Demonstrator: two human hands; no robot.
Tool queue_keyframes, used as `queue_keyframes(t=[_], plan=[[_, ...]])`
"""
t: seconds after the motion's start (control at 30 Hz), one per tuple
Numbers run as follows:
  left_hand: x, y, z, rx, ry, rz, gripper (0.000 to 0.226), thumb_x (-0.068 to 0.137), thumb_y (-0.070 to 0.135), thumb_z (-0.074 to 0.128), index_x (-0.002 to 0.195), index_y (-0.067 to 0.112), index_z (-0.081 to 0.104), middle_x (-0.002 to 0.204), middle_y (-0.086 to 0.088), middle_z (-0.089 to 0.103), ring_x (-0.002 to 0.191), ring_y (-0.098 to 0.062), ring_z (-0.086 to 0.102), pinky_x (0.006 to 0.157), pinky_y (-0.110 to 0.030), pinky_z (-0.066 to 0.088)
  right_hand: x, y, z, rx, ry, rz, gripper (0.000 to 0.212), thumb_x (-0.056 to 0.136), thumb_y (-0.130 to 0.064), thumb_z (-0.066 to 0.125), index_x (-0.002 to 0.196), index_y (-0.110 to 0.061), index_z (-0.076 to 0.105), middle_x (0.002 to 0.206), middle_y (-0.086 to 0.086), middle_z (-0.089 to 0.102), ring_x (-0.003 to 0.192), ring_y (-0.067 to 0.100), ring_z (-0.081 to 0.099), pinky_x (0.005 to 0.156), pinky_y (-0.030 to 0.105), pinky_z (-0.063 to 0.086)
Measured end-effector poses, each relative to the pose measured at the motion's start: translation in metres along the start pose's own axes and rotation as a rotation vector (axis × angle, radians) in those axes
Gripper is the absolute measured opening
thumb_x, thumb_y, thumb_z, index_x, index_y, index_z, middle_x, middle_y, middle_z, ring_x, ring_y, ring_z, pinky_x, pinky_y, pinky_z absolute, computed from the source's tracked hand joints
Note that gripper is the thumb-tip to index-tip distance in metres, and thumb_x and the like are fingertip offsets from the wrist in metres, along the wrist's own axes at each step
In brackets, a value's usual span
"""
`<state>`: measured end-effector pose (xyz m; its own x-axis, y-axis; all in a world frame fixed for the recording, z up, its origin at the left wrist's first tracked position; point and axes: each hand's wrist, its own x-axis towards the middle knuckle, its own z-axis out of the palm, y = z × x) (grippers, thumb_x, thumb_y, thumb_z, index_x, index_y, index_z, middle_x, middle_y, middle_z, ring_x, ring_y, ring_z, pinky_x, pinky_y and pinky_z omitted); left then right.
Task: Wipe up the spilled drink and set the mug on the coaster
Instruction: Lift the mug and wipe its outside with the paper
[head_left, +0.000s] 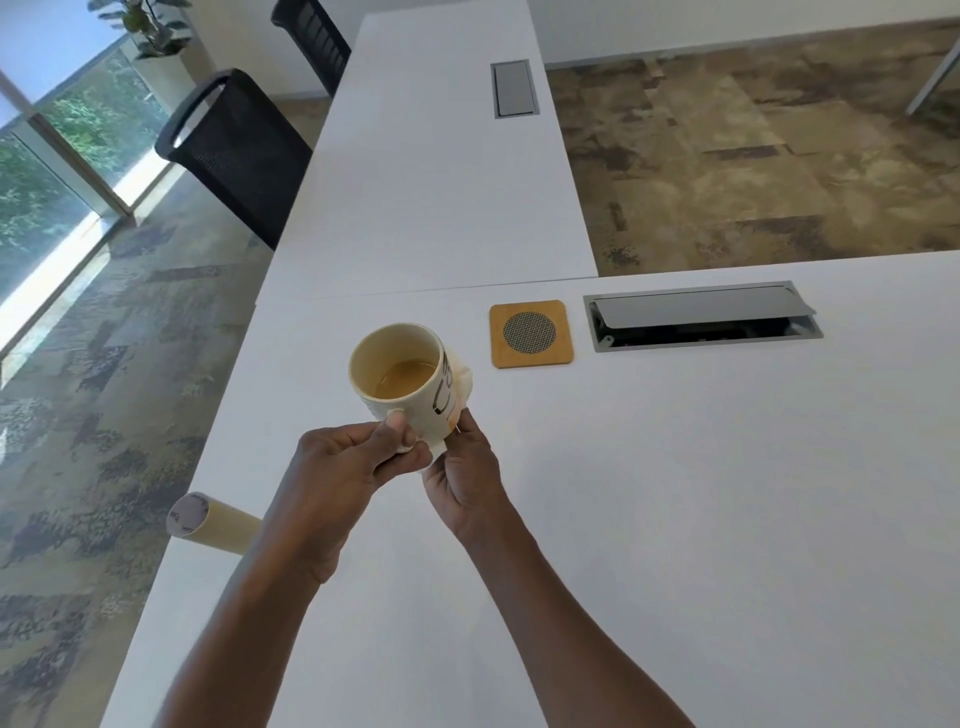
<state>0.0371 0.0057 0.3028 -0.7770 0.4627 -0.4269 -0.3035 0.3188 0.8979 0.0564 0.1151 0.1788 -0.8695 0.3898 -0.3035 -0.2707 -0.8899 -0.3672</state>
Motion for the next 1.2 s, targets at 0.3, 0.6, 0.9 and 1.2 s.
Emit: queue_keyframes(t=[0.3, 0.6, 0.9, 1.2], plan=[[0.003, 0.003, -0.014, -0.040, 0.021, -0.013, 0.031, 0.089, 0.029, 0.066, 0.091, 0.000, 0.077, 0.090, -0.016, 0.080, 0.091, -0.021, 0.079, 0.108, -0.044, 0.048, 0.002, 0.020, 0.015, -0.007, 0.009, 0.060, 0.037, 0.094, 0.009, 0.044, 0.126, 0.000, 0.058, 0.115, 0.018, 0.064, 0.105, 0.026, 0.063, 0.083, 0.030, 0.057], [0.008, 0.000, -0.023, -0.071, 0.026, -0.025, 0.032, 0.075, 0.037, 0.071, 0.079, 0.007, 0.082, 0.092, -0.018, 0.080, 0.096, -0.023, 0.078, 0.107, -0.044, 0.049, 0.002, 0.022, 0.003, -0.014, -0.086, 0.226, 0.029, 0.088, 0.006, 0.056, 0.112, 0.000, 0.071, 0.115, 0.018, 0.069, 0.104, 0.023, 0.068, 0.082, 0.025, 0.057], [0.015, -0.002, -0.029, -0.104, 0.035, -0.039, 0.031, 0.073, 0.035, 0.073, 0.079, 0.006, 0.082, 0.094, -0.019, 0.080, 0.098, -0.023, 0.078, 0.102, -0.039, 0.051, 0.002, 0.005, -0.005, -0.147, -0.165, 0.343, 0.029, 0.086, 0.009, 0.055, 0.109, 0.003, 0.071, 0.118, 0.021, 0.067, 0.107, 0.027, 0.067, 0.093, 0.033, 0.056], [0.020, -0.003, -0.019, -0.103, 0.047, -0.056, 0.033, 0.080, 0.029, 0.071, 0.089, -0.003, 0.076, 0.090, -0.015, 0.080, 0.091, -0.023, 0.079, 0.092, -0.035, 0.054, 0.003, -0.028, -0.025, -0.080, 0.017, 0.284, 0.016, 0.077, -0.005, 0.067, 0.086, 0.003, 0.077, 0.096, 0.023, 0.073, 0.086, 0.030, 0.072, 0.085, 0.041, 0.060]])
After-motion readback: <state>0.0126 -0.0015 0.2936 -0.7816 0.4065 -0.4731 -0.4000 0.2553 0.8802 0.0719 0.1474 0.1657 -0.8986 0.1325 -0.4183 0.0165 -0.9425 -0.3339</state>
